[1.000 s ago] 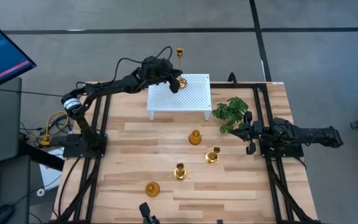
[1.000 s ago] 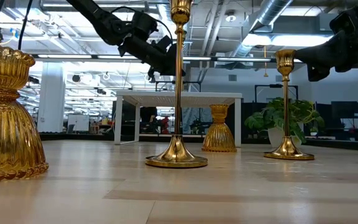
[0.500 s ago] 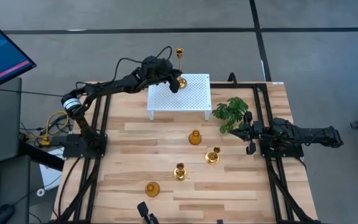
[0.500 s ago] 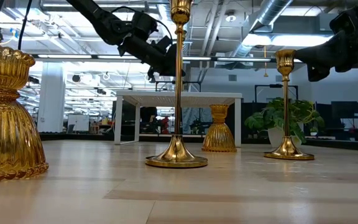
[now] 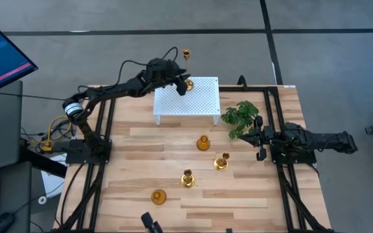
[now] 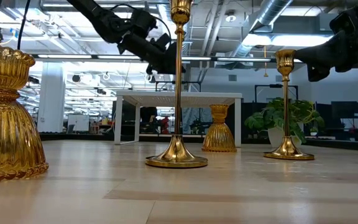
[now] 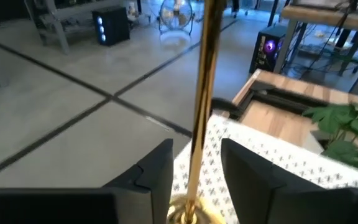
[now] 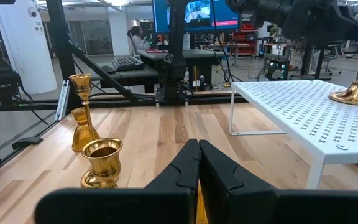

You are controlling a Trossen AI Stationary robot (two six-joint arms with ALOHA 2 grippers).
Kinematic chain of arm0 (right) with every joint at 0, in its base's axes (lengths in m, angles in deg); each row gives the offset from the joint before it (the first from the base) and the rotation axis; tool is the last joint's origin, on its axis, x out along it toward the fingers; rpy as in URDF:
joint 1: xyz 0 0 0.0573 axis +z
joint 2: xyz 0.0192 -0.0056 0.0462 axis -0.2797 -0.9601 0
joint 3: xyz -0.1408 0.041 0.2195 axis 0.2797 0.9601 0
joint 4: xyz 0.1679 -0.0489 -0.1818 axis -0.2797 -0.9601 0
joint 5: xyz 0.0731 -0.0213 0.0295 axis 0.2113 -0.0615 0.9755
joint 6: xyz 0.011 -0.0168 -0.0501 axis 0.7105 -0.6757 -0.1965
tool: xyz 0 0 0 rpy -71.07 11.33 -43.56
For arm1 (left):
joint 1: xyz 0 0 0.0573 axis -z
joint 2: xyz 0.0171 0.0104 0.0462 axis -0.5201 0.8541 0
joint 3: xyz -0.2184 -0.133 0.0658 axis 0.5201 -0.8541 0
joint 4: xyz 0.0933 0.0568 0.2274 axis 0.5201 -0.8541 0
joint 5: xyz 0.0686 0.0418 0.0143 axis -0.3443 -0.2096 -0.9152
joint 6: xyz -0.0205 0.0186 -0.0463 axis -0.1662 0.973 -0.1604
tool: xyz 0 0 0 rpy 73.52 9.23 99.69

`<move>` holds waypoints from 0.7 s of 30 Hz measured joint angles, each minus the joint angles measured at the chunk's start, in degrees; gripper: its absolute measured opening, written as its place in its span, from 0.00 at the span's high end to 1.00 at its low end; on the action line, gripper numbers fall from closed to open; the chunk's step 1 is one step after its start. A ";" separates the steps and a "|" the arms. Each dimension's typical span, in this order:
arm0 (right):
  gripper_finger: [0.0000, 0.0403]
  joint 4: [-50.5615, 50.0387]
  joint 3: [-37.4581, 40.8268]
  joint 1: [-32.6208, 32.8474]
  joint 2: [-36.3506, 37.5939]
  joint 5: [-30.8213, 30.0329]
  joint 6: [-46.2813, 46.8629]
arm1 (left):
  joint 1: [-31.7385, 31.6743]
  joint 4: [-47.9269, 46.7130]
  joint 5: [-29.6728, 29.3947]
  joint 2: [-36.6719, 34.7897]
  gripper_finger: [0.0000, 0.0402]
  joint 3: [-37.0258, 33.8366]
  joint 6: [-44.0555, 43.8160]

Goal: Pick & Place candle stick holders
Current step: Put the bottom gold candle holder on the shelf

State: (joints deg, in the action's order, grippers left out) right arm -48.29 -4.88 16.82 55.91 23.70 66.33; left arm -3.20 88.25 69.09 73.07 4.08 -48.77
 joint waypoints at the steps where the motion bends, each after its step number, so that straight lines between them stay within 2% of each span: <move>1: 1.00 0.00 0.00 0.00 0.00 0.00 0.00 | 0.10 -0.09 0.01 -0.36 0.64 0.00 0.00; 6: 1.00 0.00 0.00 0.00 0.00 0.00 0.00 | 0.79 -1.01 0.03 -3.81 0.59 0.00 0.00; 12: 1.00 0.00 0.00 0.00 0.00 0.00 0.00 | 1.20 -8.07 0.08 -10.60 0.57 0.00 1.36; 18: 1.00 -0.05 0.00 0.07 0.00 0.18 0.46 | 1.17 -20.92 0.31 -19.01 0.59 0.00 1.33; 21: 1.00 -0.07 0.00 0.07 0.02 0.21 0.46 | 1.20 -28.91 2.86 -22.94 0.62 0.00 1.39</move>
State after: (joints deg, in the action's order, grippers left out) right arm -48.35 -4.88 16.89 55.93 23.90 66.79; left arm -2.00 59.35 71.95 50.13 4.08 -47.38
